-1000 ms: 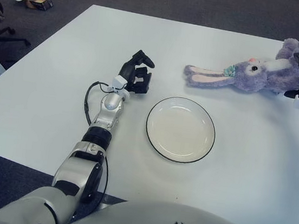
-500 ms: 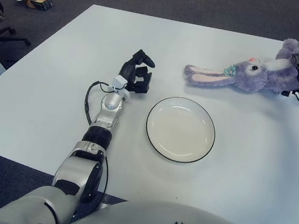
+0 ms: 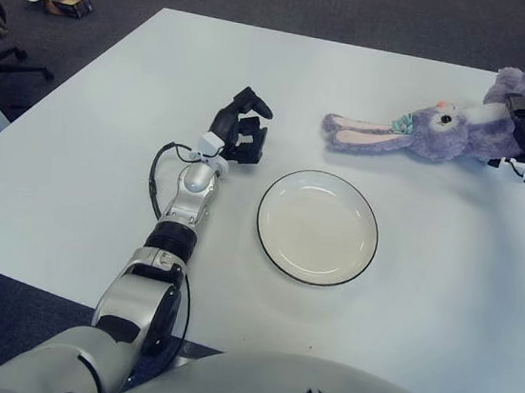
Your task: Put the doll into the plate.
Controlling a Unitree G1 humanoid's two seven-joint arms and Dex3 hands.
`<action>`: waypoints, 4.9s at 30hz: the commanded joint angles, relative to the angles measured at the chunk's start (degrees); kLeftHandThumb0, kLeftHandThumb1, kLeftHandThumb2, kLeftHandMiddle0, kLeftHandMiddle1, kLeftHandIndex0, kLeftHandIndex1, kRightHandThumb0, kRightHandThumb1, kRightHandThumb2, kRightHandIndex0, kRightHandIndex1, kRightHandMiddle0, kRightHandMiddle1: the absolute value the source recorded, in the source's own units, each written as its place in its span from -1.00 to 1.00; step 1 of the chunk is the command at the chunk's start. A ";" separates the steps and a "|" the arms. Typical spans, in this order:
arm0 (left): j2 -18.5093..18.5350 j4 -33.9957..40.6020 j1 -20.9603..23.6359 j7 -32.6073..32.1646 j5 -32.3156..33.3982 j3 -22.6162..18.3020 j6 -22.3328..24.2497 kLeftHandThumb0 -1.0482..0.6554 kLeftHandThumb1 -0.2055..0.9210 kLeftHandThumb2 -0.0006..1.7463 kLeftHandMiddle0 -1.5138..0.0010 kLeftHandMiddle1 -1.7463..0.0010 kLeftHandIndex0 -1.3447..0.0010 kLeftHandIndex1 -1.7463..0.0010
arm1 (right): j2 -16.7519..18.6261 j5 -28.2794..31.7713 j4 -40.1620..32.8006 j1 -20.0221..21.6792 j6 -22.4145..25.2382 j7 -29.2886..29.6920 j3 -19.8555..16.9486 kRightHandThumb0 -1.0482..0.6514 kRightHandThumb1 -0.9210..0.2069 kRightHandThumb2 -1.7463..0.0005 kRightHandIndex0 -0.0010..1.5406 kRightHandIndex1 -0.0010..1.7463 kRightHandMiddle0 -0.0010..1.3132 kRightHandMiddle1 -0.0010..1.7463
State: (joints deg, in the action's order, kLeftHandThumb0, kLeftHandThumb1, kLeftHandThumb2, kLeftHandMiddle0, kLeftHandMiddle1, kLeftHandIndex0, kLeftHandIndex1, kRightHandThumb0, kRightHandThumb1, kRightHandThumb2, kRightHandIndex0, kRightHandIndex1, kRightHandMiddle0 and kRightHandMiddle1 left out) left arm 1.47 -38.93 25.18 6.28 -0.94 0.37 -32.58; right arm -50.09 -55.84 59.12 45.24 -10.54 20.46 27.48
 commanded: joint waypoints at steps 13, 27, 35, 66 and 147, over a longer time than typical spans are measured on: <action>-1.50 -4.73 -5.13 0.41 -0.40 1.02 -1.73 -0.25 0.33 0.18 -0.35 -1.00 0.35 -1.00 | 2.20 -0.43 0.87 3.07 0.66 1.29 2.76 -1.00 -0.98 0.77 -0.99 -1.00 -1.00 -0.56; -1.04 -6.24 -4.74 0.45 -1.04 1.58 -3.34 -0.25 0.38 0.14 -0.33 -1.00 0.38 -1.00 | 4.65 0.42 0.21 3.80 2.42 0.45 2.91 -1.00 -0.99 0.77 -1.00 -1.00 -1.00 -0.49; -1.06 -6.58 -4.79 0.91 -0.76 1.63 -3.56 -0.25 0.39 0.13 -0.34 -1.00 0.39 -1.00 | 6.05 -0.18 0.05 3.82 4.14 0.77 3.81 -0.92 -1.00 0.73 -1.00 -1.00 -1.00 -0.48; -0.86 -8.46 -4.29 1.71 -0.66 1.67 -4.68 -0.24 0.45 0.08 -0.26 -1.00 0.43 -1.00 | 3.44 6.92 -0.63 5.71 -14.69 -9.18 3.13 -0.99 -0.83 0.67 -0.85 -0.92 -1.00 -0.27; -0.79 -11.29 -2.87 0.39 -2.56 1.65 -7.21 -0.23 0.48 0.06 -0.34 -1.00 0.44 -1.00 | 3.88 26.59 -40.27 -23.08 -1.11 -6.25 -16.50 0.23 0.48 -0.76 0.08 0.83 -0.14 1.00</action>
State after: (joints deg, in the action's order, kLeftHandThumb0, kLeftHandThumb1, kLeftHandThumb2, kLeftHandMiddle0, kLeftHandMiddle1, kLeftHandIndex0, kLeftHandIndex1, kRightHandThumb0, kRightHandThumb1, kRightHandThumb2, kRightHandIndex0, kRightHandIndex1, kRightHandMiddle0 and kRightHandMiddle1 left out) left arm 1.23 -45.26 29.30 7.02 -2.63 1.31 -39.59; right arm -45.11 -35.68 38.11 32.31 -18.50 23.95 17.06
